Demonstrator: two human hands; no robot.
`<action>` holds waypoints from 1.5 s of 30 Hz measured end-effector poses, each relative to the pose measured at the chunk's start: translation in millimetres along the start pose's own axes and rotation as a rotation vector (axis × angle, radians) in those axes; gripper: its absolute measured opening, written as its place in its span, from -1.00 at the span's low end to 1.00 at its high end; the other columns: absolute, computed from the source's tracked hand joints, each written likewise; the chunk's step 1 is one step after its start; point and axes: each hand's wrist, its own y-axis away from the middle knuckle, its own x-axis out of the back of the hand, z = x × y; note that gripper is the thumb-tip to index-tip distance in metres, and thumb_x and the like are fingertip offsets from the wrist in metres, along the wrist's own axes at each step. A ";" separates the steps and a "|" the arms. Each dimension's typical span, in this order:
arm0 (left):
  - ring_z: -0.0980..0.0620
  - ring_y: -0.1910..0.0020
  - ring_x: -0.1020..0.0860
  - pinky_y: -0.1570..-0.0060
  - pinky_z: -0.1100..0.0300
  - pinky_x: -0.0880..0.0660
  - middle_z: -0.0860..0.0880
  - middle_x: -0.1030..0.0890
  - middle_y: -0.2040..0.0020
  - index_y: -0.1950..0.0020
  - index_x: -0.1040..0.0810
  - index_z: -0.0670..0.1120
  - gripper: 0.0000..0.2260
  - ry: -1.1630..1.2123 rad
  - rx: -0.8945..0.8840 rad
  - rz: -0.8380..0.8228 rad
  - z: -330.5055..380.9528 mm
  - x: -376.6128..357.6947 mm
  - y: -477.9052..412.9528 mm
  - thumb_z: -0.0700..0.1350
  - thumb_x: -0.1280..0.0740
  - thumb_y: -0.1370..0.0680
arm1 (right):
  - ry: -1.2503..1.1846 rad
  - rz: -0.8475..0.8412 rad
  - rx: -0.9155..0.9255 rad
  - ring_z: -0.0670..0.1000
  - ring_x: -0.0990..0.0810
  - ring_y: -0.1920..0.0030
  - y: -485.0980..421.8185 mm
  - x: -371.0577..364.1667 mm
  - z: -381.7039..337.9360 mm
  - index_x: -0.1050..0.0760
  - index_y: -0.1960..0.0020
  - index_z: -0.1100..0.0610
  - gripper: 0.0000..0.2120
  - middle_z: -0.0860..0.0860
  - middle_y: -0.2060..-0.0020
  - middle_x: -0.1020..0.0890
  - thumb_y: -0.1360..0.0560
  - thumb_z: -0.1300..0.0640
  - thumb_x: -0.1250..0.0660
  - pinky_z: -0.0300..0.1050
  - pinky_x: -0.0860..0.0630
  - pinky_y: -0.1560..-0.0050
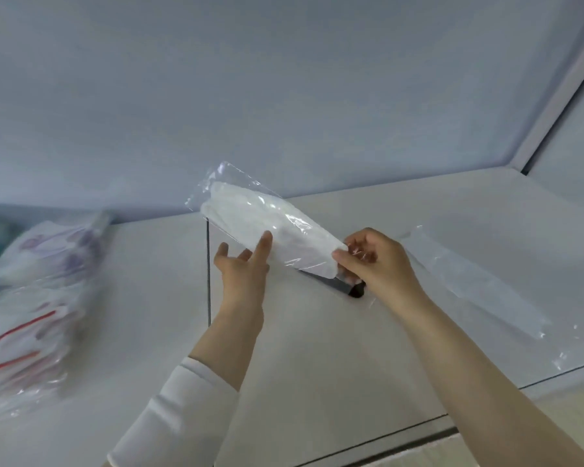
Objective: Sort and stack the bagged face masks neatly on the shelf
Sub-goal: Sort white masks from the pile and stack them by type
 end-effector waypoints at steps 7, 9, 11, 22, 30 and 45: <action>0.08 -0.02 -0.59 0.04 0.18 -0.56 0.07 -0.60 -0.02 -0.14 -0.47 -0.03 -0.84 0.090 -0.270 0.078 22.9 7.2 -6.5 -0.16 -0.30 -0.57 | 0.521 0.020 -0.082 0.03 -0.43 -0.30 -21.2 88.8 20.4 -0.41 -0.32 0.08 -0.46 0.01 -0.25 -0.51 -0.40 -0.05 -0.43 -0.12 -0.28 -0.29; 0.08 0.01 -0.59 0.09 0.21 -0.55 0.07 -0.60 0.00 -0.13 -0.47 -0.02 -0.86 0.050 -0.242 0.079 13.2 -0.3 2.4 -0.17 -0.28 -0.58 | 0.889 0.005 -0.209 0.17 -0.32 -0.36 -25.0 125.4 46.9 -0.26 -0.42 0.11 -0.25 0.12 -0.33 -0.42 -0.36 -0.13 -0.44 -0.02 -0.22 -0.31; 0.07 0.01 -0.60 0.09 0.21 -0.55 0.04 -0.62 -0.02 -0.11 -0.49 -0.03 -0.87 -0.005 -0.201 0.020 -4.3 -21.7 16.9 -0.17 -0.28 -0.58 | 0.993 -0.035 -0.267 0.20 -0.30 -0.34 -25.7 147.8 66.3 -0.22 -0.44 0.09 -0.19 0.14 -0.30 -0.42 -0.33 -0.20 -0.43 0.02 -0.26 -0.25; 0.05 -0.03 -0.62 -0.07 0.10 -0.55 0.00 -0.65 -0.07 -0.17 -0.53 -0.05 -0.82 -0.346 -0.143 -0.120 -74.3 -146.6 94.4 -0.10 -0.29 -0.58 | -0.109 -0.174 -0.257 -0.02 -0.67 0.18 -44.8 234.3 77.7 -0.55 0.08 0.17 -0.83 0.06 0.18 -0.69 -0.50 0.05 -0.33 -0.20 -0.56 0.18; 0.19 0.06 -0.64 0.04 0.27 -0.57 0.15 -0.67 0.06 -0.02 -0.51 0.13 -0.92 -0.287 -0.226 -0.293 -89.2 -187.2 141.3 0.01 -0.30 -0.54 | -0.259 -0.331 -0.188 0.05 -0.63 0.02 -18.0 198.3 65.2 -0.45 -0.15 0.22 -0.72 0.12 -0.03 -0.62 -0.53 0.07 -0.30 -0.10 -0.56 0.01; 0.04 -0.02 -0.63 0.10 0.24 -0.58 -0.03 -0.64 -0.05 -0.11 -0.51 0.01 -0.82 -0.047 -0.414 -0.049 -68.0 -155.3 152.5 -0.19 -0.33 -0.54 | -0.200 -0.388 0.067 -0.20 -0.59 0.27 23.5 165.8 55.4 -0.49 0.07 0.04 -0.88 -0.07 0.19 -0.64 -0.54 0.24 -0.26 -0.36 -0.46 0.24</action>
